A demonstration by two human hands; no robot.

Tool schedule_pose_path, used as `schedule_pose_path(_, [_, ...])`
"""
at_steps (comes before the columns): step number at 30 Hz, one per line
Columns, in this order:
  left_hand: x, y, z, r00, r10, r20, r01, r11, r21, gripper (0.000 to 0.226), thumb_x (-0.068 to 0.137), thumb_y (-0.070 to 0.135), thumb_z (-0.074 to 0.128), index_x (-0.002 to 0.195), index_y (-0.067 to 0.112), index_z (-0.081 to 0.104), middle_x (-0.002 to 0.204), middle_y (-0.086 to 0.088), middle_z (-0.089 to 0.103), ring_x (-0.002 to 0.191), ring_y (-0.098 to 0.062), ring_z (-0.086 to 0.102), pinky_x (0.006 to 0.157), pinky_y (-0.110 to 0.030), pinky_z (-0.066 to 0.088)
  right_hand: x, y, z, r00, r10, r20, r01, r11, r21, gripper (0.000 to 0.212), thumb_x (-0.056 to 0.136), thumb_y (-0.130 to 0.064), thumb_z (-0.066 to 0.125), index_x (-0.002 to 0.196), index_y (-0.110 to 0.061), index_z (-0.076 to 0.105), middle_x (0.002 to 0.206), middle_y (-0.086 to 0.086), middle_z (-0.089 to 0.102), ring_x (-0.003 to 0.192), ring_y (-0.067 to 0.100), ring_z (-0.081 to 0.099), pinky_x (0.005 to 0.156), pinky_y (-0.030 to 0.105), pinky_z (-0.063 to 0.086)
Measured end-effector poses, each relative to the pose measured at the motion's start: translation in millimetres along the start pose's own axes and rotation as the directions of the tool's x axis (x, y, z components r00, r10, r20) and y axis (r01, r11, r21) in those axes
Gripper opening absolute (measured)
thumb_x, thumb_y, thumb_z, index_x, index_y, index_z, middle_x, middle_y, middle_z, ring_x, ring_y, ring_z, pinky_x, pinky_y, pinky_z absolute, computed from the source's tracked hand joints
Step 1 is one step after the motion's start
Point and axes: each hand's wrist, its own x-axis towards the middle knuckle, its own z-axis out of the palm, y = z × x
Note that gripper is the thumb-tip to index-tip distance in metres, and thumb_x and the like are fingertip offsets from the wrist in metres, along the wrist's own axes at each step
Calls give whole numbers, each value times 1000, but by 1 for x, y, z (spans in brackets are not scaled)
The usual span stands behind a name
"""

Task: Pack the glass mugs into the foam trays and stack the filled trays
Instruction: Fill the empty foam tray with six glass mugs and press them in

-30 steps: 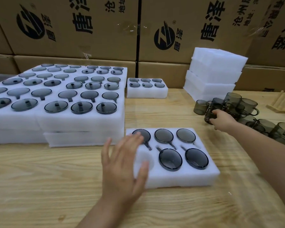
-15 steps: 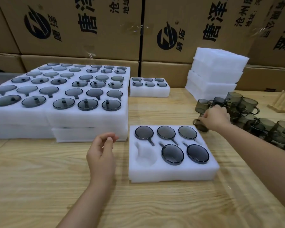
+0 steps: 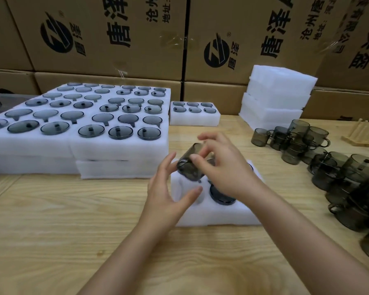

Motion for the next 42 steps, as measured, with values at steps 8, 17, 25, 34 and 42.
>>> schedule_pose_path(8, [12,-7,-12,987,-51,150,99,940,-326,36,79,31,69,112,22,59,110,5,72,109,-11,64,89,-22,50,-2,-9,-3,981,62,186,-104,969,226,10,80,-31,70,85,-26,63,112,-17,60,109,-3,53,86,19,42])
schedule_pose_path(17, [16,-14,-18,987,-87,139,133,919,-371,42,88,31,48,130,29,49,126,5,64,121,-3,55,98,-16,43,-4,19,5,979,150,137,-155,987,28,35,72,-49,72,105,-45,61,96,-16,50,77,-4,46,70,17,34])
schedule_pose_path(25, [12,-19,-14,975,-93,201,154,938,-312,40,93,34,37,126,22,58,125,21,60,121,8,50,92,-5,37,-12,21,23,981,167,102,-140,964,-228,51,71,-57,68,115,-32,62,94,-10,46,91,8,46,64,12,31])
schedule_pose_path(34, [11,-24,-16,972,-97,216,147,963,-226,33,99,20,41,125,14,61,130,9,60,124,4,50,97,-9,37,-15,9,39,994,86,70,-43,882,-469,47,77,-55,61,116,-29,60,98,-4,42,96,16,50,70,26,41])
schedule_pose_path(42, [8,-20,-12,976,-138,168,175,957,-232,33,80,21,61,112,29,66,125,10,64,126,1,49,108,-28,38,-16,22,44,995,10,100,40,875,-482,52,76,-53,58,116,-20,63,90,-3,33,83,12,38,70,28,41])
